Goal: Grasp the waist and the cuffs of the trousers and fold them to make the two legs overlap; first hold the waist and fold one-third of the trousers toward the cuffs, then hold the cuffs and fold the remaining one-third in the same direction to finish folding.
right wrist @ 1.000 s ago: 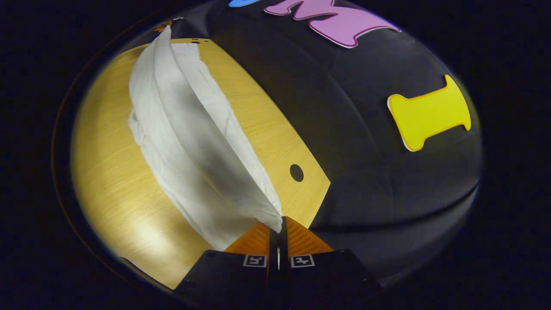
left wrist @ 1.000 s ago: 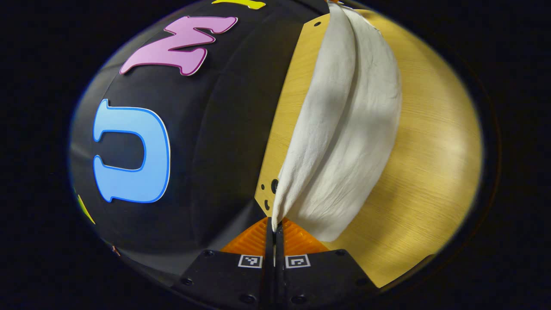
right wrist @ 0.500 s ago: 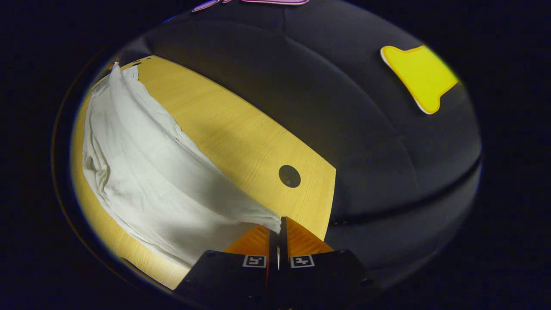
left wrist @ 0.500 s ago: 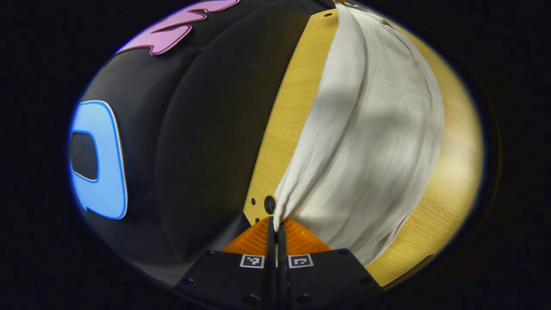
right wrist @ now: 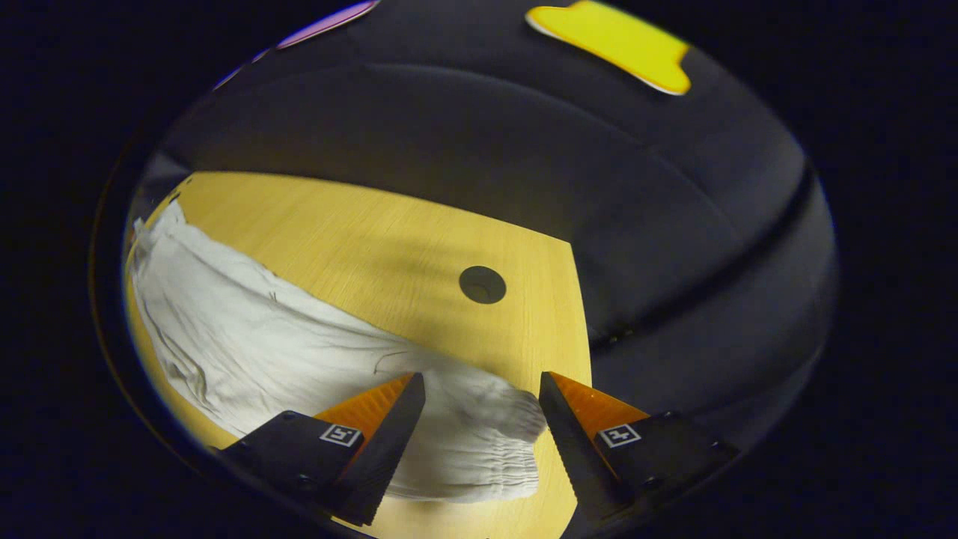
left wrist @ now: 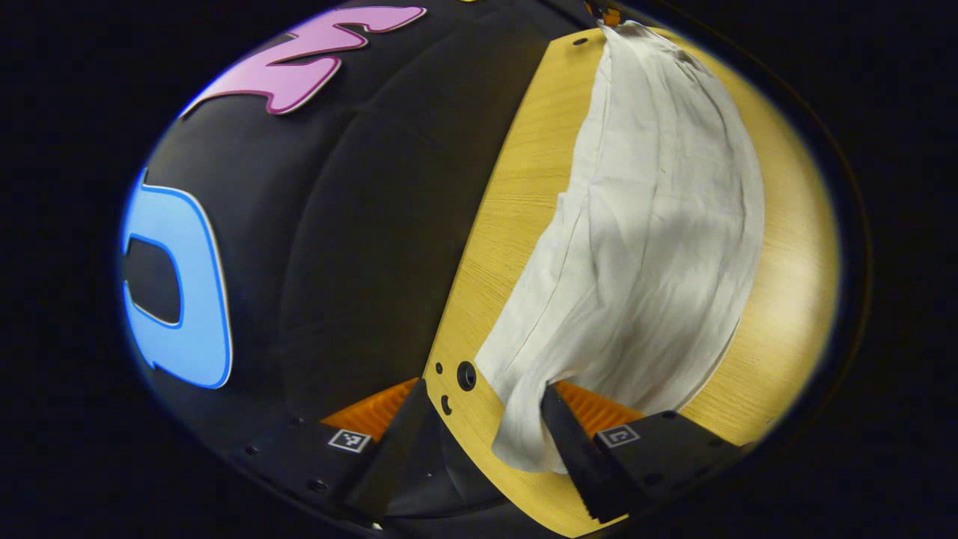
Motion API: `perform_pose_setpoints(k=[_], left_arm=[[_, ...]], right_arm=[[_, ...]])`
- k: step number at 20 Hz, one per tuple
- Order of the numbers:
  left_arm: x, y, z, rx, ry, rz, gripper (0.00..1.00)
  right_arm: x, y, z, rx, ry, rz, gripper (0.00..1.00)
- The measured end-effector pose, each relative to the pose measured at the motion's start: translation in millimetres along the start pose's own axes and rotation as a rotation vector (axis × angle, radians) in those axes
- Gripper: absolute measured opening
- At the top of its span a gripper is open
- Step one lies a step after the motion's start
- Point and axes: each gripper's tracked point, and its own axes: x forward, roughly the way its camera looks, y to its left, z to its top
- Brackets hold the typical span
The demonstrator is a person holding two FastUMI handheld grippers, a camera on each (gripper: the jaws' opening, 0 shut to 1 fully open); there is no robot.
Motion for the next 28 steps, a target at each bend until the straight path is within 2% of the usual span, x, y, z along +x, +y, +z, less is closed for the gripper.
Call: perform_pose_setpoints(k=[1,3,6,12,15,18,20,21,22,28], left_arm=[[-8,2,1,-0.038,-0.009,0.014,0.96],[-27,-8,-3,-0.120,-0.004,-0.004,0.96],[-61,-21,-8,-0.284,0.015,0.018,0.96],[-127,-81,18,-0.791,0.039,-0.004,0.96],[-147,-83,33,-0.983,0.018,0.007,0.96],[-143,-73,43,-1.164,-0.022,0.002,0.97],[-147,-64,45,-1.212,-0.039,0.017,0.97],[-148,-60,45,-1.222,-0.046,0.027,0.97],[-150,-61,46,-1.237,-0.052,0.033,0.97],[-165,-33,61,-1.312,-0.077,0.064,0.98]], right_arm=[[-6,-11,0,0.062,-0.015,-0.022,0.99],[-22,-29,-1,0.172,-0.045,-0.047,0.98],[-23,-47,-14,0.287,-0.054,-0.059,0.98],[-8,-40,-53,0.543,-0.018,-0.040,0.99],[-6,-39,-62,0.642,-0.014,-0.032,0.99],[1,-36,-77,0.717,0.011,-0.035,0.99],[5,-30,-83,0.753,0.023,-0.038,0.99],[9,-28,-86,0.755,0.027,-0.042,0.93],[10,-26,-89,0.746,0.036,-0.047,0.99],[17,-17,-94,0.557,0.018,-0.151,1.00]])
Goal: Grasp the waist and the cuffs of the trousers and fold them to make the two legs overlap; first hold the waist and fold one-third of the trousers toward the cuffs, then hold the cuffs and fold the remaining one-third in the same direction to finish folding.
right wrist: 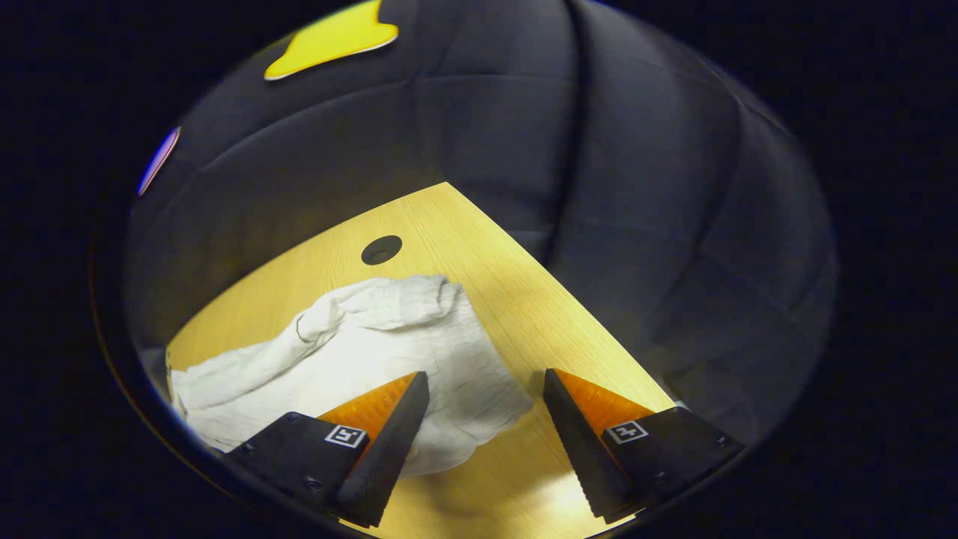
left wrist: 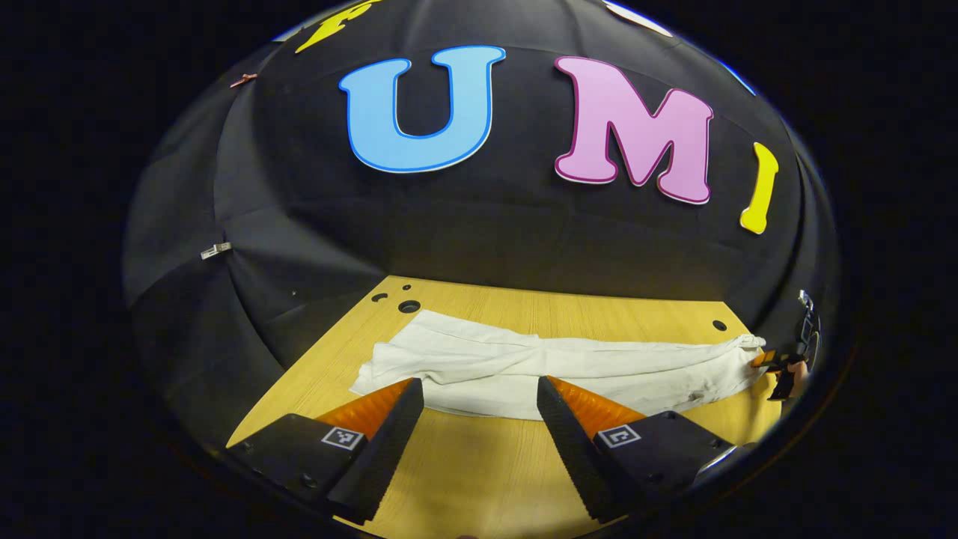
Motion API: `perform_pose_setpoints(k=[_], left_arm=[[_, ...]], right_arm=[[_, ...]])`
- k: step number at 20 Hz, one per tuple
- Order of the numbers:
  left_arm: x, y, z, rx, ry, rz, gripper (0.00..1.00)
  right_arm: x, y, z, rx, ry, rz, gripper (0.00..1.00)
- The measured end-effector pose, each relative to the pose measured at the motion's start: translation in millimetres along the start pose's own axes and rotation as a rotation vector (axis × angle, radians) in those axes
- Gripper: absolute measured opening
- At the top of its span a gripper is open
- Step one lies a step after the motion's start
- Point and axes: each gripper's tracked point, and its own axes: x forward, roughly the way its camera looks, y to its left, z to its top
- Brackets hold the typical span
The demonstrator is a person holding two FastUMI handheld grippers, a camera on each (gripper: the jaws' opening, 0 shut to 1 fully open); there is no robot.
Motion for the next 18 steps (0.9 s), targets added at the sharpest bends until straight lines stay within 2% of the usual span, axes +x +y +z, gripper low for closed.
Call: perform_pose_setpoints(k=[2,3,4,5,6,7,8,9,10,12,14,18], left_arm=[[-4,-8,2,0.007,0.002,-0.017,0.98],[-5,-12,2,0.011,0.006,-0.029,0.98],[-7,-18,0,0.009,0.016,-0.041,0.98],[-10,-22,1,0.001,0.023,-0.052,0.98],[-14,-24,1,-0.010,0.024,-0.062,0.97],[-17,-25,4,-0.021,0.021,-0.066,0.97],[-20,-24,6,-0.028,0.014,-0.068,0.97],[-22,-22,7,-0.035,0.008,-0.069,0.98],[-24,-20,7,-0.040,0.007,-0.070,0.98],[-24,-15,3,-0.053,0.019,-0.073,0.98],[-21,-8,2,-0.064,0.029,-0.077,0.96],[-18,3,2,-0.040,0.034,-0.099,0.95]], right_arm=[[0,6,-3,-0.036,-0.025,-0.017,0.99],[0,9,-2,-0.014,-0.032,-0.036,0.94],[0,12,-4,-0.002,-0.029,-0.042,0.81],[-1,14,-5,0.004,-0.018,-0.036,0.79],[-2,16,-5,0.011,-0.011,-0.037,0.65],[-2,17,-7,0.017,-0.005,-0.033,0.61],[-3,19,-5,0.017,-0.009,-0.031,0.50],[-3,20,-4,0.024,-0.012,-0.038,0.50],[1,22,-3,0.021,-0.023,-0.040,0.31],[-3,24,-4,-0.006,-0.018,-0.039,0.21],[-12,26,7,-0.030,-0.025,-0.029,0.20],[-51,44,55,-0.086,-0.121,0.001,0.19]])
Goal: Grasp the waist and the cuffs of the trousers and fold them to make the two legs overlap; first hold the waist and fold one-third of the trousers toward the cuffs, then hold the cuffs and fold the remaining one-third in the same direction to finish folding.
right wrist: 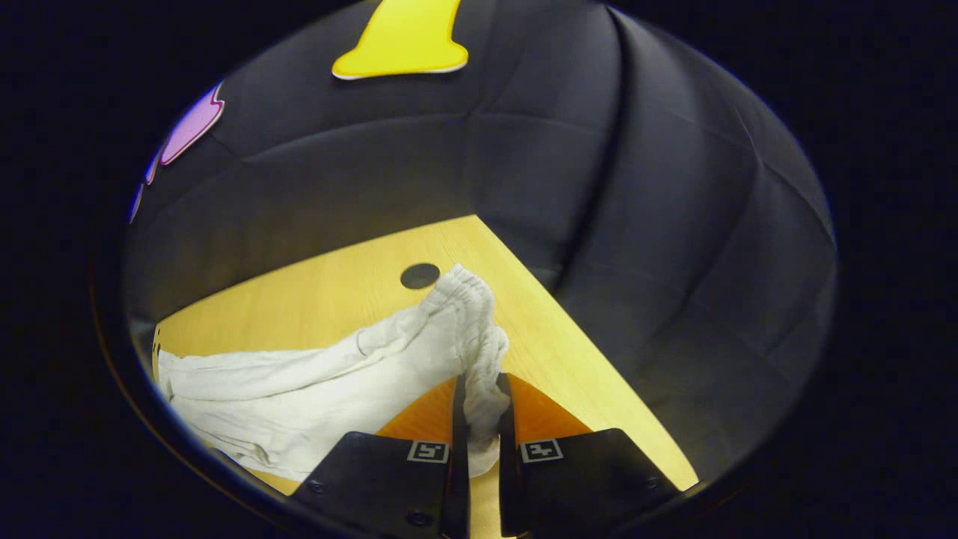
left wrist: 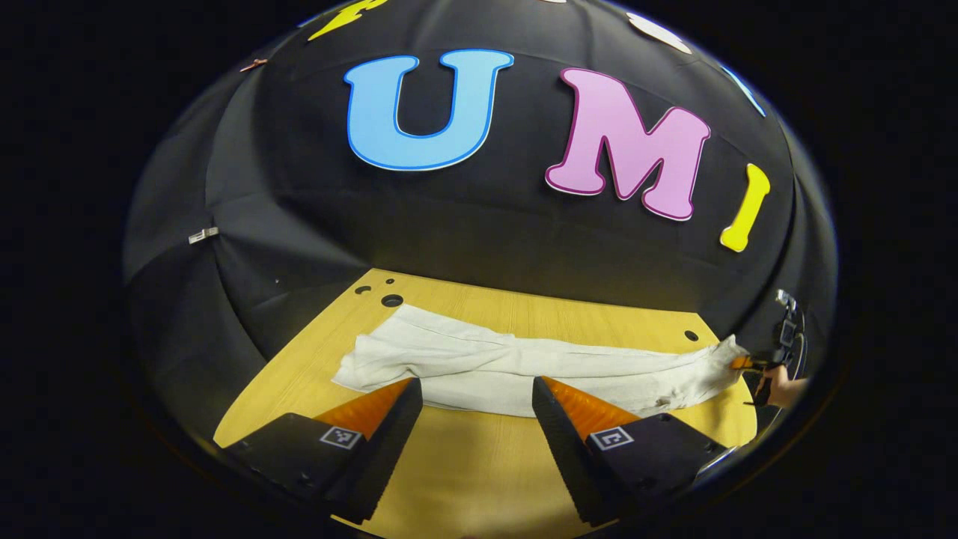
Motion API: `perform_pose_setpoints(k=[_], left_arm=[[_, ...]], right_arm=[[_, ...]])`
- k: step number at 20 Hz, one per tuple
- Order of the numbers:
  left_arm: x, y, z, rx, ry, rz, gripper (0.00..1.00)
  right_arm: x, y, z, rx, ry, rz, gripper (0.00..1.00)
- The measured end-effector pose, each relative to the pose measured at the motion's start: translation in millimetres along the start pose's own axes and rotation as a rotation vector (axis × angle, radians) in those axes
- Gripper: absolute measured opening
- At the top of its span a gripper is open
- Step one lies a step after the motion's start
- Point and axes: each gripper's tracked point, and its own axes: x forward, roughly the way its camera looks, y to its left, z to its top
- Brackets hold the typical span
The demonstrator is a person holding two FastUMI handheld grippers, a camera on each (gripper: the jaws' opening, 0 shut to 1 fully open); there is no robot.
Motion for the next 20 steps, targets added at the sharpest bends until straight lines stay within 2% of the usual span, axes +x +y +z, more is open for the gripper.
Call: perform_pose_setpoints(k=[4,7,11,15,20], left_arm=[[-4,10,1,0.023,-0.017,-0.037,0.95],[-7,23,1,0.036,-0.026,-0.048,0.95],[-8,49,-1,0.001,-0.041,-0.051,0.95],[-4,87,-9,-0.062,-0.034,-0.028,0.95],[3,136,-22,-0.121,-0.021,0.012,0.95]], right_arm=[[-44,29,51,-0.043,-0.100,0.032,0.20],[-91,63,75,-0.063,-0.162,0.073,0.19],[-156,63,76,-0.090,-0.201,0.138,0.19],[-189,58,63,-0.067,-0.212,0.216,0.19],[-203,48,70,-0.075,-0.195,0.307,0.19]])
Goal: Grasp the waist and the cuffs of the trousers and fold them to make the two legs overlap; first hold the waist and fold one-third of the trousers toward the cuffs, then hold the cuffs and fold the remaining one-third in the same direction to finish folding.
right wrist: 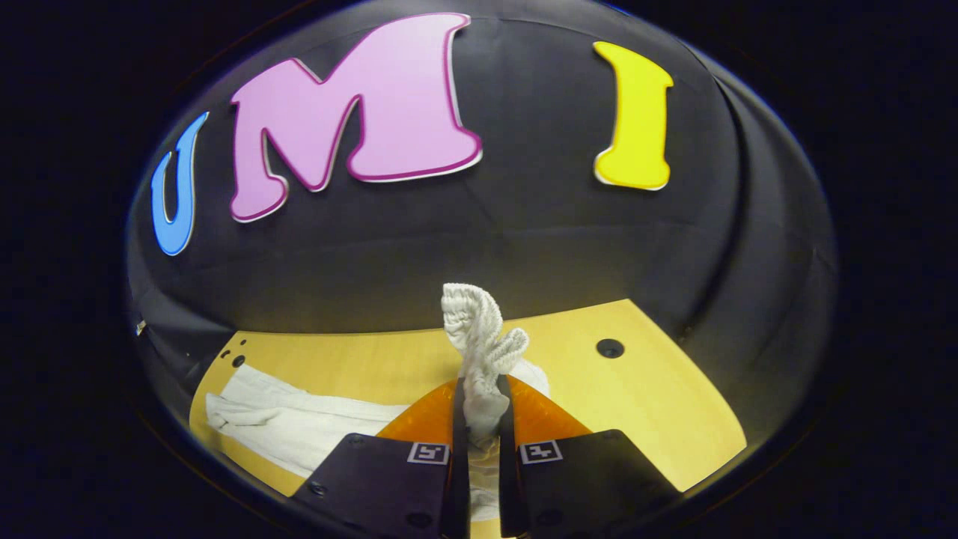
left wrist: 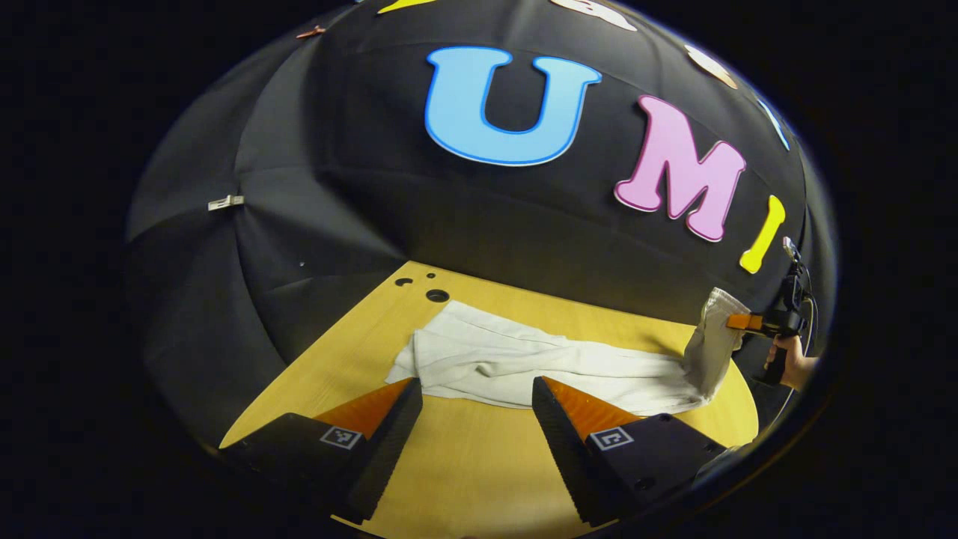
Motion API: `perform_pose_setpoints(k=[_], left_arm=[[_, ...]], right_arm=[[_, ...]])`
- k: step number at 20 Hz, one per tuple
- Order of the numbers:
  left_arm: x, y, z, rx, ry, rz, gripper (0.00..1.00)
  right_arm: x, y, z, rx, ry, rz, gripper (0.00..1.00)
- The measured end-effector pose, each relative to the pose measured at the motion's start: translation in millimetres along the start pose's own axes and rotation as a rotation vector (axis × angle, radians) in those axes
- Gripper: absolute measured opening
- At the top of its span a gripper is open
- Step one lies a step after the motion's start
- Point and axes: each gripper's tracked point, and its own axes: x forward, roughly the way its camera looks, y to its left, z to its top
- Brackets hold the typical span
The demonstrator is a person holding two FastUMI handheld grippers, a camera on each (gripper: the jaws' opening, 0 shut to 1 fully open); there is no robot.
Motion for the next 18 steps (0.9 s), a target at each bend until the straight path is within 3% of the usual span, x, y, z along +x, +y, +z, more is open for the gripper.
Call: perform_pose_setpoints(k=[4,9,16,18], left_arm=[[11,35,-10,-0.034,0.016,0.026,0.92],[38,64,-21,-0.088,0.038,0.051,0.95],[84,71,-23,-0.147,0.038,0.046,0.96],[97,70,-22,-0.139,0.040,0.047,0.95]], right_arm=[[5,-7,-5,0.002,0.061,0.041,0.19],[12,-7,-12,-0.017,0.133,0.053,0.20],[13,-14,-23,0.001,0.217,0.128,0.42],[10,-8,-35,-0.010,0.244,0.147,0.44]])
